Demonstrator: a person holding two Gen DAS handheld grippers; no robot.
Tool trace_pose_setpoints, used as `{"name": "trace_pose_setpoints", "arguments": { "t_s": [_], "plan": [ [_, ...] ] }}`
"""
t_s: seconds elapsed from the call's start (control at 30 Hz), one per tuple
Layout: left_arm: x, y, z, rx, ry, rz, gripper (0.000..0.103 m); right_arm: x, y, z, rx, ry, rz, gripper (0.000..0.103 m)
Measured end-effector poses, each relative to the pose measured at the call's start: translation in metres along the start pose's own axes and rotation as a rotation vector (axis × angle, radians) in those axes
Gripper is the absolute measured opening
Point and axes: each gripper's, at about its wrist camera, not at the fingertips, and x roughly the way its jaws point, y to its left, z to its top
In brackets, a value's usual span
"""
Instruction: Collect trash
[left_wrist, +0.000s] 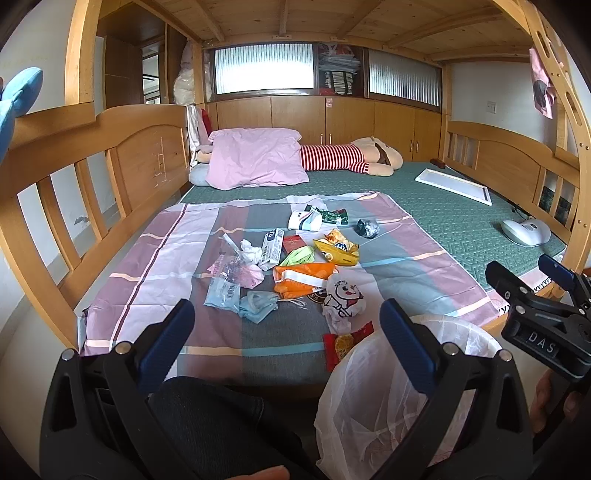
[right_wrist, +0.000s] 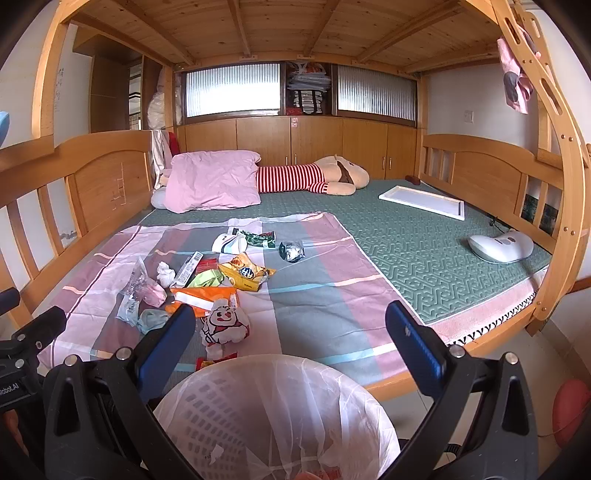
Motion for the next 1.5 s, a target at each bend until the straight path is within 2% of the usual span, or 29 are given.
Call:
{"name": "trace_pose_setpoints", "arguments": {
  "t_s": [0.27,0.5,0.8,0.9,1.0,1.07,1.13,1.23,1.27,1.3,1.37,1.43,1.5],
  "plan": [
    [0.003,0.006,0.002,-0.010,0.001,0.014,0.100,0.002,-0.001,-0.001,0.004,-0.004,-0.001,0.100],
    [0.013,0.023,0.005,-0.053,0.009,0.041,0.100,0.000,0.000,0.004,-0.020,-0.060,-0.048,0.100],
    [0.037,0.041,0.004,-0.072,0.029,0.044,0.100,0.019,0.010,0.013,-0.060,-0.016,-0.057,0.100],
    [0.058,0.058,0.004,-0.089,0.048,0.066,0.100,0.042,0.019,0.014,-0.085,0.078,-0.047,0.100],
    [0.085,0.089,0.006,-0.135,0.069,0.105,0.100,0.075,0.032,0.010,-0.132,0.215,0.034,0.097],
    [0.108,0.116,0.008,-0.187,0.083,0.132,0.100,0.097,0.042,0.006,-0.137,0.294,0.087,0.081],
    [0.131,0.139,0.010,-0.228,0.108,0.126,0.100,0.119,0.052,0.002,-0.124,0.357,0.142,0.073],
    [0.167,0.166,0.010,-0.254,0.154,0.108,0.096,0.151,0.075,-0.008,-0.134,0.437,0.155,0.071],
    [0.178,0.175,0.008,-0.263,0.168,0.098,0.092,0.166,0.083,-0.010,-0.138,0.474,0.161,0.071],
    [0.186,0.183,0.005,-0.281,0.189,0.082,0.089,0.178,0.093,-0.013,-0.142,0.505,0.163,0.071],
    [0.206,0.207,-0.005,-0.413,0.269,-0.035,0.089,0.204,0.106,-0.016,-0.146,0.569,0.140,0.074],
    [0.223,0.235,-0.023,-0.584,0.324,-0.167,0.089,0.236,0.116,-0.018,-0.150,0.639,0.103,0.083],
    [0.236,0.253,-0.041,-0.702,0.384,-0.213,0.089,0.261,0.120,-0.024,-0.138,0.715,0.092,0.084]
  ]
}}
